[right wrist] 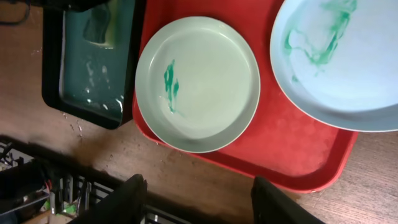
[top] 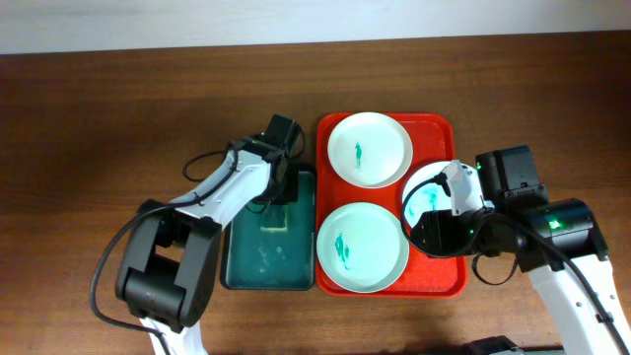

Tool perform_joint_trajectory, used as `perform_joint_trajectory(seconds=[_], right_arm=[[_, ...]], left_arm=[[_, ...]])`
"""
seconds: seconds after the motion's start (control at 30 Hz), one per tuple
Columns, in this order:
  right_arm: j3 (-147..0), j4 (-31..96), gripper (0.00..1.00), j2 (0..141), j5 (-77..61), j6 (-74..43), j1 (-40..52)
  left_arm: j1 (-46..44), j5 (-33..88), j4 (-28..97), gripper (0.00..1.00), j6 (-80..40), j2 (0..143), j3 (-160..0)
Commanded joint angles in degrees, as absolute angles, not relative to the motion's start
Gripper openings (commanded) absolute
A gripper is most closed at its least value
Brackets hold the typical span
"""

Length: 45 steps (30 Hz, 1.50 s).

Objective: Clean dirty plates on tray and stack at the side

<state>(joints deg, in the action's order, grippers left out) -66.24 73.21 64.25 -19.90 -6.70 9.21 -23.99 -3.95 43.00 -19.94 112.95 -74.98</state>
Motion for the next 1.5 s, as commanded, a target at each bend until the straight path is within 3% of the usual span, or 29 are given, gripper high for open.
perform_joint_trajectory(seconds=[0.0, 0.03, 0.07, 0.1, 0.13, 0.2, 0.23, 0.43, 0.53, 0.6, 0.73, 0.83, 1.03, 1.2, 1.33, 1.47], right_arm=[[-67.2, 73.2, 0.56, 63.7, -19.2, -7.0, 9.4], [-67.2, 73.3, 0.51, 63.7, -18.1, -9.2, 9.4], [-67.2, 73.5, 0.51, 63.7, -15.7, -12.8, 9.4], [-67.2, 74.0, 0.51, 63.7, -10.9, -18.6, 9.2], [-67.2, 74.5, 0.51, 63.7, -6.8, -23.1, 8.2], [-67.2, 74.6, 0.56, 63.6, -9.3, -21.1, 4.0], [-67.2, 75.3, 0.59, 64.0, -15.0, -12.9, 1.1], [-59.4, 77.0, 0.59, 65.7, -18.9, -7.7, -0.8], [-51.0, 68.8, 0.59, 65.8, -19.1, -7.7, -0.8], [-49.3, 65.1, 0.59, 66.1, -20.3, -6.7, -0.8], [-49.2, 62.7, 0.59, 72.3, -23.4, -4.7, -0.8], [-49.2, 59.9, 0.51, 80.1, -25.1, -4.7, -0.7], [-46.3, 44.6, 0.46, 88.1, -19.8, -11.5, 6.5], [-45.6, 38.2, 0.29, 91.1, -6.9, -20.2, 11.6], [-45.6, 38.0, 0.04, 91.5, -6.8, -23.2, 11.5], [-45.6, 38.2, 0.04, 91.5, -7.6, -29.2, 11.5]], left_arm=[[-23.7, -5.1, 47.2, 0.0, -19.6, 113.3, -76.4], [-23.4, -4.0, 50.9, 0.0, -19.6, 113.3, -79.4], [-23.3, -3.4, 53.2, 0.17, -19.6, 113.3, -81.2], [-23.3, -2.8, 56.6, 0.48, -19.6, 113.3, -83.7], [-23.4, -2.6, 60.2, 0.65, -19.6, 113.3, -85.9], [-23.4, -2.4, 64.5, 0.7, -19.7, 113.3, -87.4], [-23.5, -2.4, 66.5, 0.71, -19.7, 113.4, -87.3], [-23.5, -3.9, 62.8, 0.54, -19.7, 113.5, -79.4], [-23.5, -2.9, 57.5, 0.34, -19.7, 113.5, -73.6], [-23.5, -2.4, 55.7, 0.0, -19.7, 113.4, -73.1], [-23.5, 0.2, 61.7, 0.0, -19.6, 113.4, -79.9], [-23.5, 0.3, 69.4, 0.0, -19.6, 113.4, -87.7], [-23.6, 0.4, 78.1, 0.0, -19.6, 113.4, -99.5], [-23.6, 5.1, 78.6, 0.0, -16.2, 113.2, -100.8], [-23.7, 5.4, 78.3, 0.0, -16.2, 113.2, -100.8], [-25.4, 7.4, 75.8, 0.0, -16.2, 113.2, -100.7]])
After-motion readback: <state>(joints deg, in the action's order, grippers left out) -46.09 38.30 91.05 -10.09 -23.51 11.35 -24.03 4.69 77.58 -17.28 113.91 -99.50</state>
